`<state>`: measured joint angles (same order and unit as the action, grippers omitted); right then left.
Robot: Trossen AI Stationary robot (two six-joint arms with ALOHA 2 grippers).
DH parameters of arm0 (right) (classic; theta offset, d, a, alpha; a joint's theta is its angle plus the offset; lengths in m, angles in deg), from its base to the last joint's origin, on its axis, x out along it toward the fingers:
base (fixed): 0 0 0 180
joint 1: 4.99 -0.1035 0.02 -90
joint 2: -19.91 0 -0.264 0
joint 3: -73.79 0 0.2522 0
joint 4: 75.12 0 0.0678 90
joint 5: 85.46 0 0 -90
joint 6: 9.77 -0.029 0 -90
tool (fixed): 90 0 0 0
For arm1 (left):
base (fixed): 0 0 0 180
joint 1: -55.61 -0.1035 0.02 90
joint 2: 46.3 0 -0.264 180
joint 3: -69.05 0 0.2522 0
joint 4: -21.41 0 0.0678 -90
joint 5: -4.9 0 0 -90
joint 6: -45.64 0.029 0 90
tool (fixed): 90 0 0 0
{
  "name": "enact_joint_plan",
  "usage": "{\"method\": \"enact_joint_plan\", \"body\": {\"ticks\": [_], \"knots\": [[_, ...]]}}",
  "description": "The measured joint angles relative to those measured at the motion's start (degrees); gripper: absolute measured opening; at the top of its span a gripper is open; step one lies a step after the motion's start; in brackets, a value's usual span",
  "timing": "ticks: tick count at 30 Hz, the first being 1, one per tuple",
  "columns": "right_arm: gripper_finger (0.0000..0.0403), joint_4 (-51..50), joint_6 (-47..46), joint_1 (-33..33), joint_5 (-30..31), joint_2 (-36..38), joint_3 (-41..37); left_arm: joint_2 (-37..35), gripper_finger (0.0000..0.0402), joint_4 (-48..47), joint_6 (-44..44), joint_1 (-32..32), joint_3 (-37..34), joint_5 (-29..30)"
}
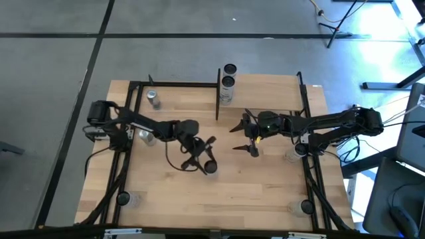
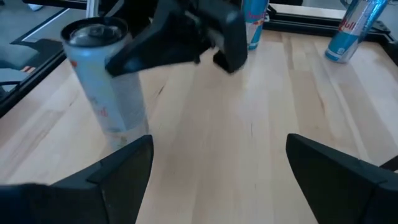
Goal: Place canned beverage on shelf
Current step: Put the top white yellow soda can on the shelf
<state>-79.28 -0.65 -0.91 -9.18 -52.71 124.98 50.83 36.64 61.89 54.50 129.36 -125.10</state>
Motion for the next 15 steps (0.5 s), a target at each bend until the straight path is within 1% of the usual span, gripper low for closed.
{"method": "enact_joint_plan", "body": {"ticks": [3,7,10,15], "knots": [[0.0351,-0.08,0.01,0.0,0.0,0.0,0.0,2.85,0.0198,-0.28,-0.77,-0.03,1.96,-0.94],[0.0351,-0.47,0.01,0.0,-0.03,0.0,0.0,4.04,0.0202,-0.01,-1.18,0.06,2.77,-1.08],[0.0351,-0.72,0.01,0.0,-0.02,-0.02,0.0,4.06,0.0218,-0.04,-2.93,0.06,2.82,0.92],[0.0351,-0.72,0.01,0.0,-0.03,-0.02,0.0,4.06,0.0256,0.95,-5.53,0.82,2.82,3.38]]}}
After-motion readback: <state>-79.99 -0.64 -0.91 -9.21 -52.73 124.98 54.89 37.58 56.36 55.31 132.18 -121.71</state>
